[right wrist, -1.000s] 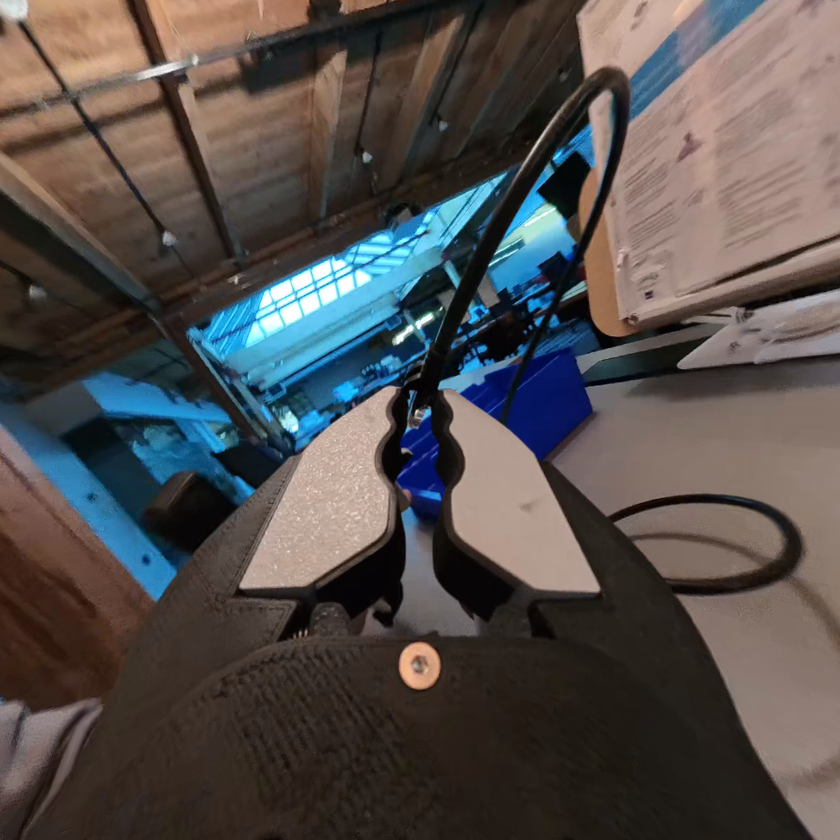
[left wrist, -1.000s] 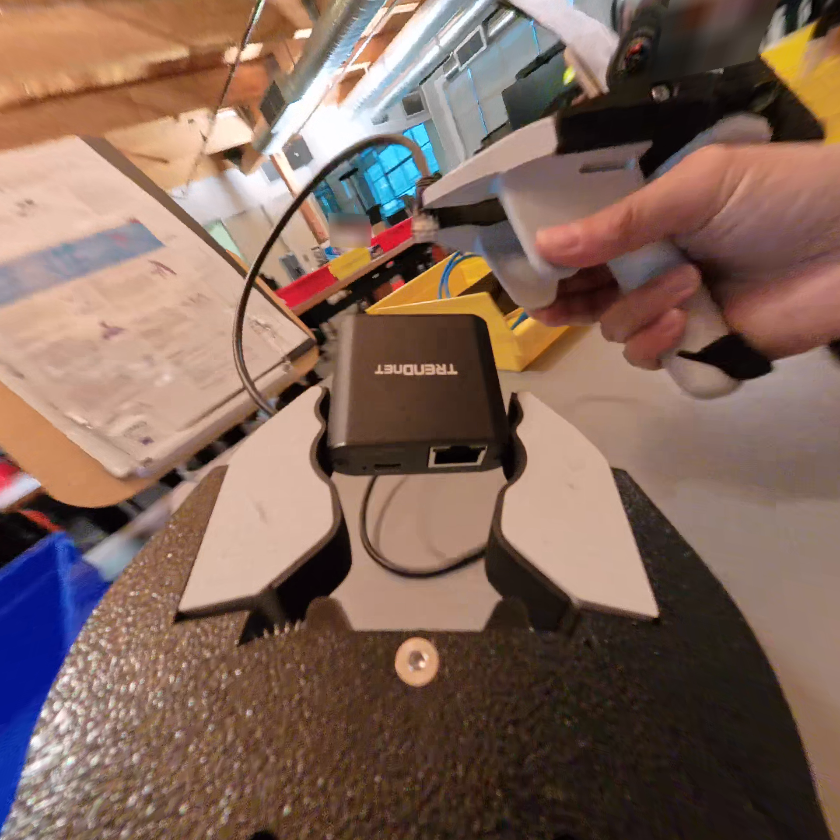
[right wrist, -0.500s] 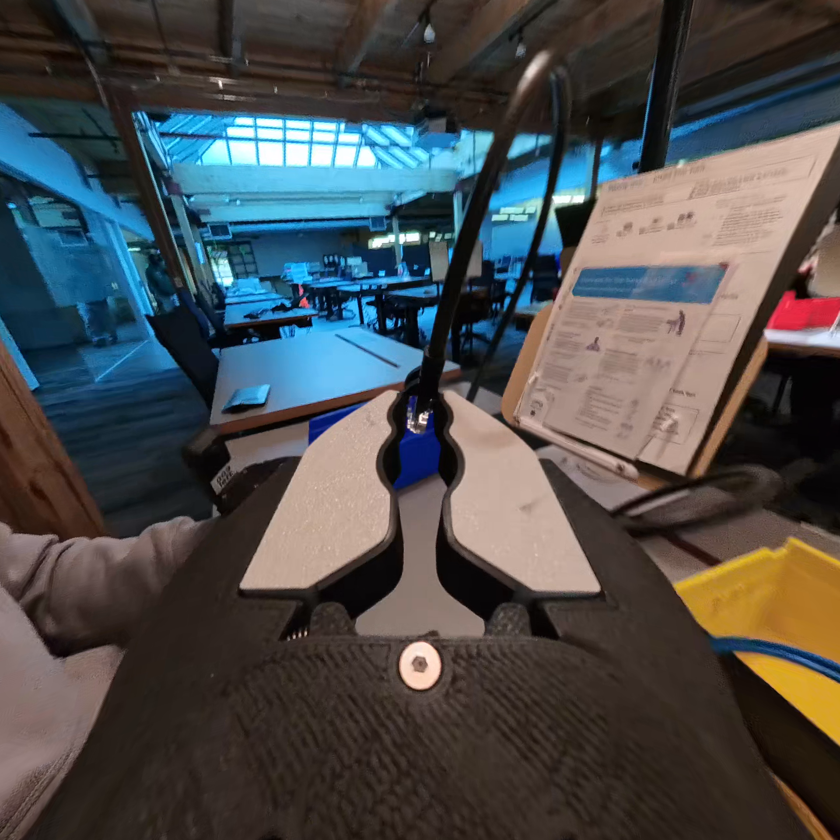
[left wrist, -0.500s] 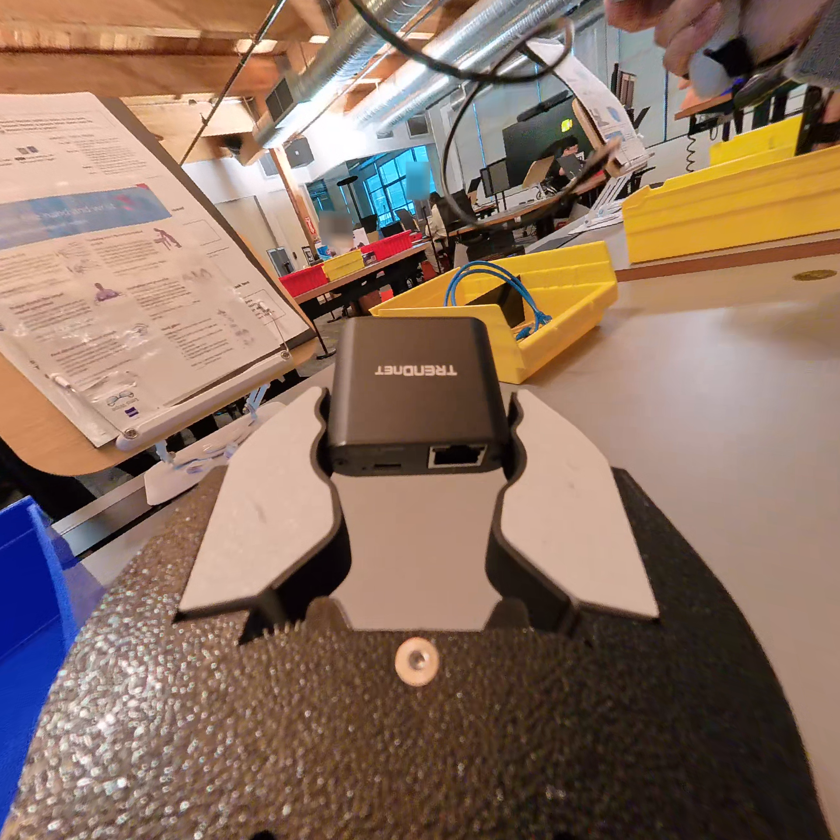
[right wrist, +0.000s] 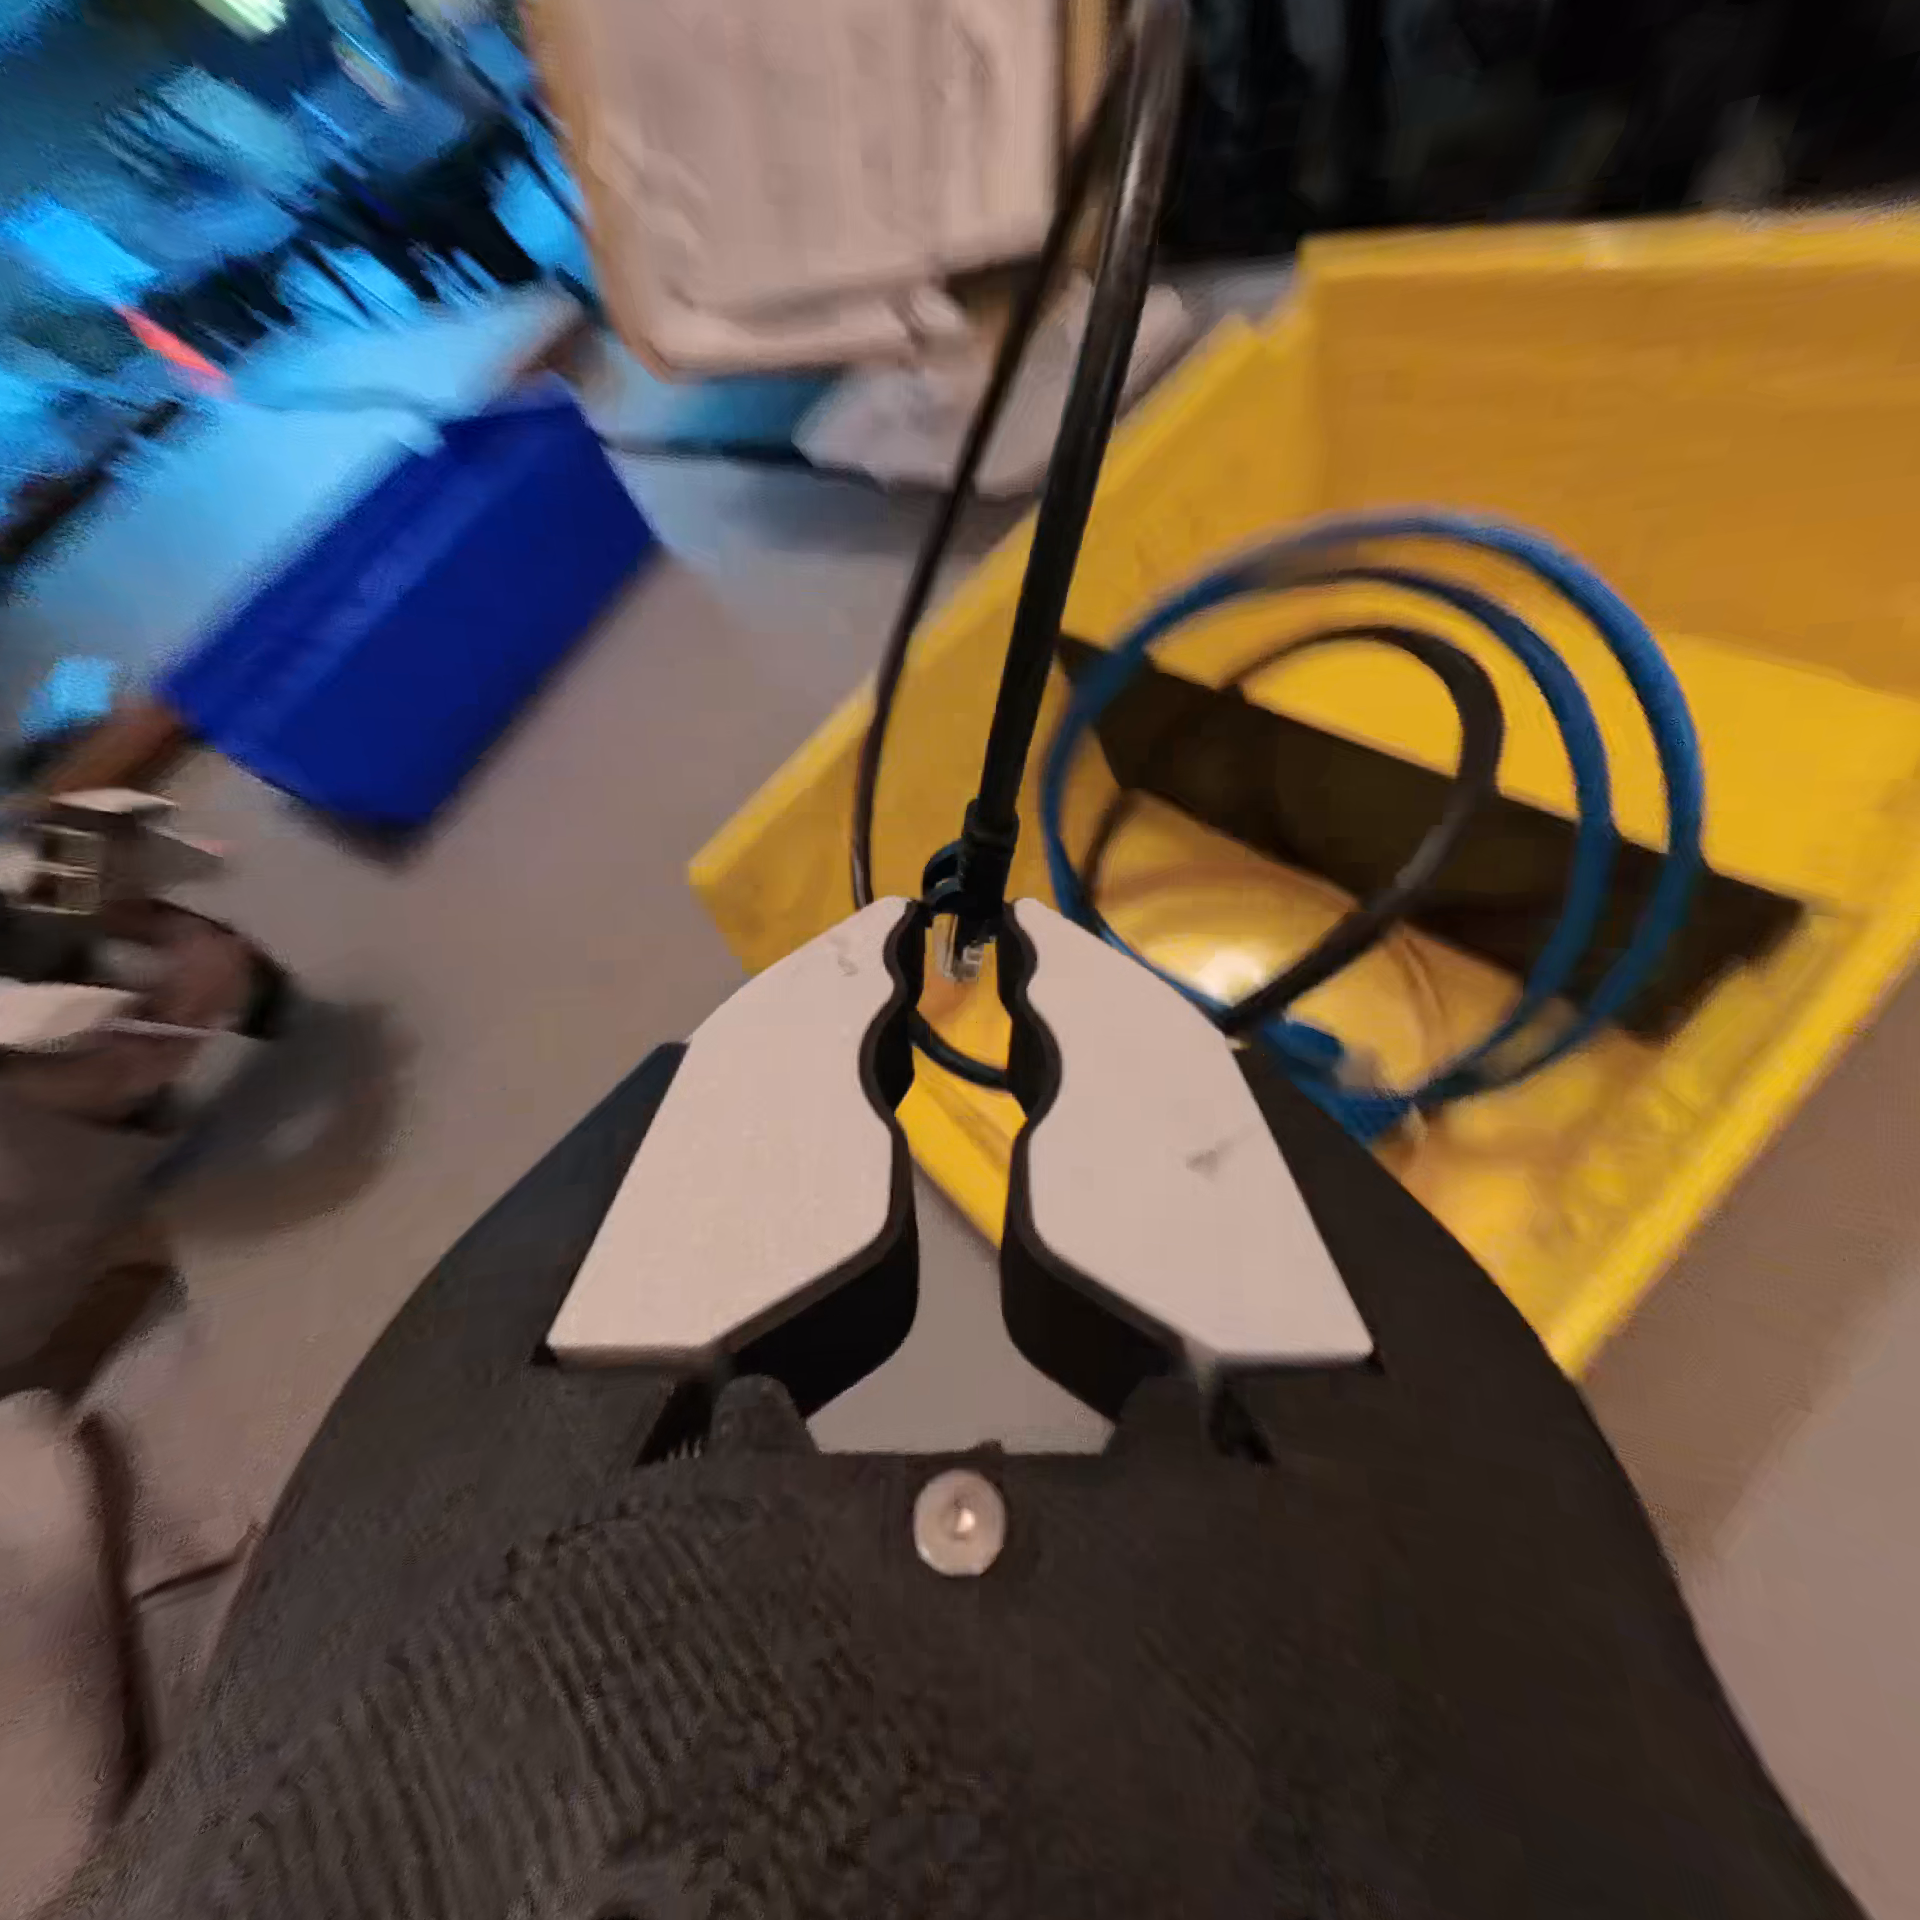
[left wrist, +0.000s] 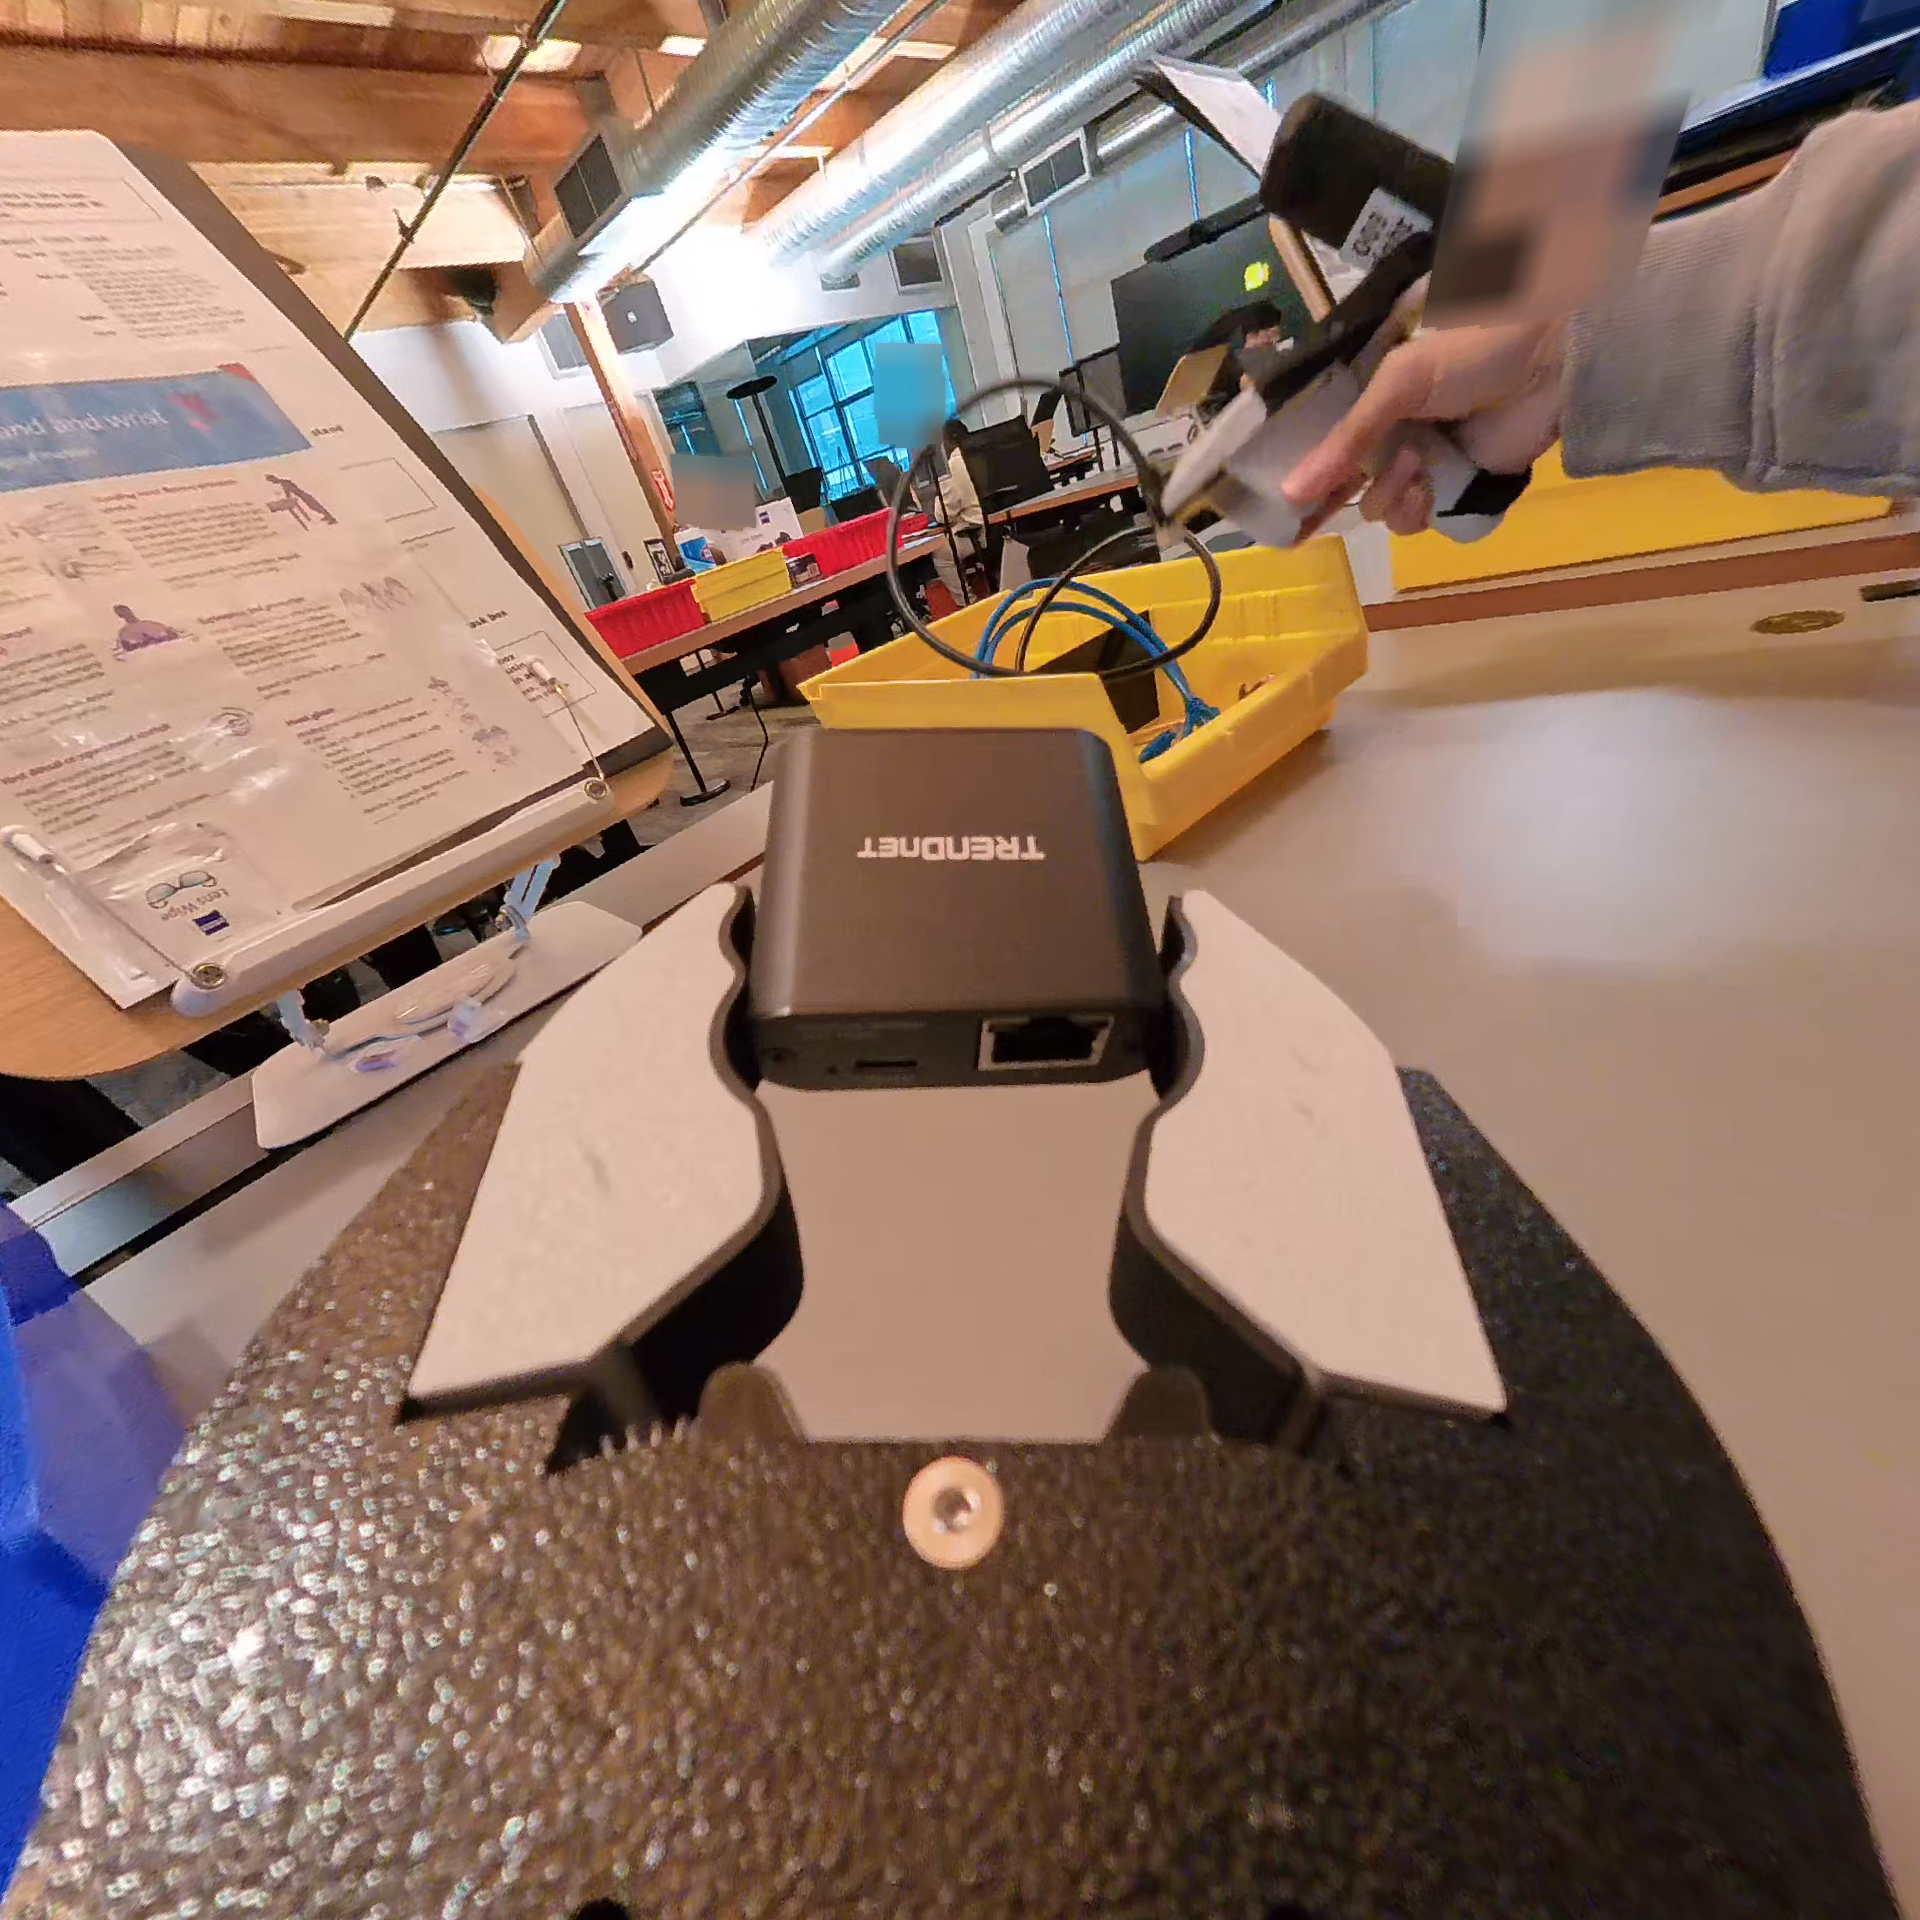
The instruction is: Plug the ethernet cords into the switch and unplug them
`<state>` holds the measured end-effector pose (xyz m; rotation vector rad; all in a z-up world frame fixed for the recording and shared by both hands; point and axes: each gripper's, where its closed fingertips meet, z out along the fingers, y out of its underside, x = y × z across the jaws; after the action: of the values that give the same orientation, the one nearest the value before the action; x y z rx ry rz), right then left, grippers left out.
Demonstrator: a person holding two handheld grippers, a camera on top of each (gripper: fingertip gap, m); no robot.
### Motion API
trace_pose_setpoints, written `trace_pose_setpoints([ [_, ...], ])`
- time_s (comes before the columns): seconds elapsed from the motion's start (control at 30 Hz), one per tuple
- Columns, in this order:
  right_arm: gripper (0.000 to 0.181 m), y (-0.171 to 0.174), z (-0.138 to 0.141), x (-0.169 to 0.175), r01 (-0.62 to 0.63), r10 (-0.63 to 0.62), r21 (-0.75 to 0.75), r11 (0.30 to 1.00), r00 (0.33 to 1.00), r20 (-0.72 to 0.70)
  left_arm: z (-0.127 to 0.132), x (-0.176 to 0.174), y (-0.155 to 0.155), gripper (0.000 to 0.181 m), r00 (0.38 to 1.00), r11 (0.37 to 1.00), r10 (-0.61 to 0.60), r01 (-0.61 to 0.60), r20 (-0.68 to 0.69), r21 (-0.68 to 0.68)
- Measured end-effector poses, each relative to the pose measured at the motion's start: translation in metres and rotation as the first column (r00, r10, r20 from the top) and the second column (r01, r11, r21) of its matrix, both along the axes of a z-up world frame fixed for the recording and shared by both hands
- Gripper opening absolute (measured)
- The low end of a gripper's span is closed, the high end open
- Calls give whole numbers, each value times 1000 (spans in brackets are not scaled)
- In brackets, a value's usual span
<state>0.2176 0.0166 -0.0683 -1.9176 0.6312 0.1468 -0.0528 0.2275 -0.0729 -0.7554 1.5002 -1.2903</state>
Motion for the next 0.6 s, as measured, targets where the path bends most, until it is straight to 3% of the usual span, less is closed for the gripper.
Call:
trace_pose_setpoints([
  [0.07,24,-11,-26,-5,5,-13,-185,983,999,-44,-1,0,0,72,1000,1000,-10,10,-7,-13],
  [0.13,45,-23,-37,-2,63,-54,-331,942,998,35,-4,1,0,72,1000,1000,-19,19,-21,-21],
  [0.23,75,-38,-22,0,182,-65,-435,882,960,271,-12,1,-5,72,997,998,-55,54,-61,-21],
  [0.3,95,-27,4,-14,198,-31,-367,909,910,414,-17,1,-11,73,991,995,-94,93,-95,-21],
  [0.37,90,15,25,-67,-3,99,-211,978,889,446,-21,-2,-20,73,979,986,-163,159,-123,-40],
  [0.4,89,38,29,-104,-152,199,-143,978,885,420,-22,-4,-26,73,970,979,-201,196,-137,-49],
  [0.5,89,92,23,-205,-480,448,-26,877,795,408,-26,-11,-44,73,933,946,-321,309,-163,-93],
  [0.6,87,126,7,-273,-653,590,-65,755,631,503,-25,-22,-62,73,878,895,-444,423,-178,-142],
])
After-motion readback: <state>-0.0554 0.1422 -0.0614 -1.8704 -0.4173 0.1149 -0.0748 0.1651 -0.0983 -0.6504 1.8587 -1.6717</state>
